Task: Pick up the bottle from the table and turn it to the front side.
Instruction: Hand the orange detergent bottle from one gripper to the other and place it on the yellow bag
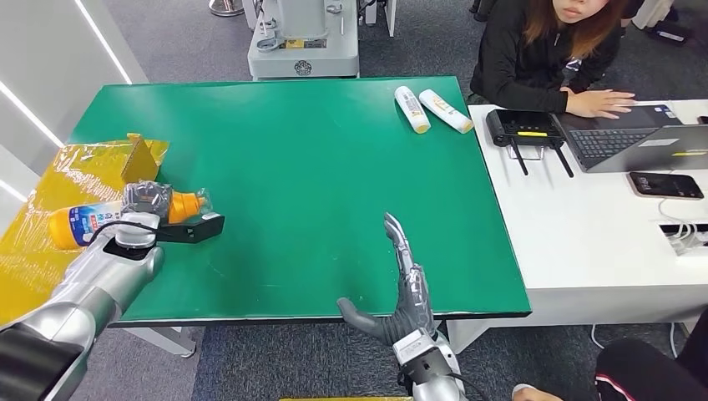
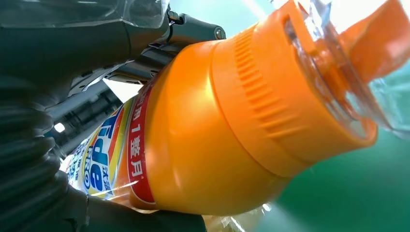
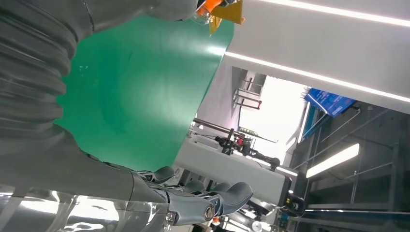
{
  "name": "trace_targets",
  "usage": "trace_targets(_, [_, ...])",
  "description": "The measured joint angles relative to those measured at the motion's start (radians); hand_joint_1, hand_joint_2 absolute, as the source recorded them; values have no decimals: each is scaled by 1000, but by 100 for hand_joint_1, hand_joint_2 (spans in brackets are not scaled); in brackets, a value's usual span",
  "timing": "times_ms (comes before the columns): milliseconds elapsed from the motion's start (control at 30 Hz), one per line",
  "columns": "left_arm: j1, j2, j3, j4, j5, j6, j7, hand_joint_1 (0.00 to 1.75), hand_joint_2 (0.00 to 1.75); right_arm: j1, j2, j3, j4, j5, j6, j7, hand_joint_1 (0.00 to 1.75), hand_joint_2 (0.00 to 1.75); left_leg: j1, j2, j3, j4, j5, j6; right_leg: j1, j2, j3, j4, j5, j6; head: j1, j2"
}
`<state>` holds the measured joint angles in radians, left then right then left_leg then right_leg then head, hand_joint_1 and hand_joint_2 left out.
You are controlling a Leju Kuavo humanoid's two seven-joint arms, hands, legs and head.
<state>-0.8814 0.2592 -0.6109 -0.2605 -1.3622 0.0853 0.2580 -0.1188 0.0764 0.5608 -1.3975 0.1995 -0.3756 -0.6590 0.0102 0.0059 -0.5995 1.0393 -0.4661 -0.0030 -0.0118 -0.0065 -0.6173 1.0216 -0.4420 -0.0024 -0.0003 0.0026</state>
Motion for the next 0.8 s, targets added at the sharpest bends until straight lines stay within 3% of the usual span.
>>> trace_targets(267, [35, 7, 31, 5, 9, 8, -12, 175, 175, 4, -2, 0, 0, 0, 0, 6, 0, 175, 0, 0, 0, 0, 0, 0, 0, 0, 0, 0, 0, 0, 0, 0])
trace_targets(300, [36, 7, 35, 6, 12, 9, -16, 156, 175, 4, -3, 0, 0, 1, 0, 7, 0, 175, 0, 0, 0, 0, 0, 0, 0, 0, 0, 0, 0, 0, 0, 0])
trace_targets(400, [51, 14, 52, 8, 22, 17, -31, 25, 175, 9, -8, 1, -1, 6, 0, 13, 0, 175, 0, 0, 0, 0, 0, 0, 0, 0, 0, 0, 0, 0, 0, 0])
trace_targets(433, [60, 20, 57, 9, 24, 25, -33, 0, 175, 13, -11, 3, -2, 12, 2, 16, 0, 175, 0, 0, 0, 0, 0, 0, 0, 0, 0, 0, 0, 0, 0, 0])
trace_targets(633, [102, 62, 100, 9, 48, 107, -31, 0, 175, 56, -25, 24, -41, 83, 18, 55, 0, 175, 0, 0, 0, -1, -1, -1, 0, 0, 0, 0, -1, 0, 0, 0])
trace_targets(800, [118, 69, 143, 9, 57, 156, -37, 0, 175, 73, -28, 37, -68, 116, 42, 74, 0, 175, 0, 0, 1, -1, -1, -1, 0, 0, 0, 0, -1, -1, 0, 0])
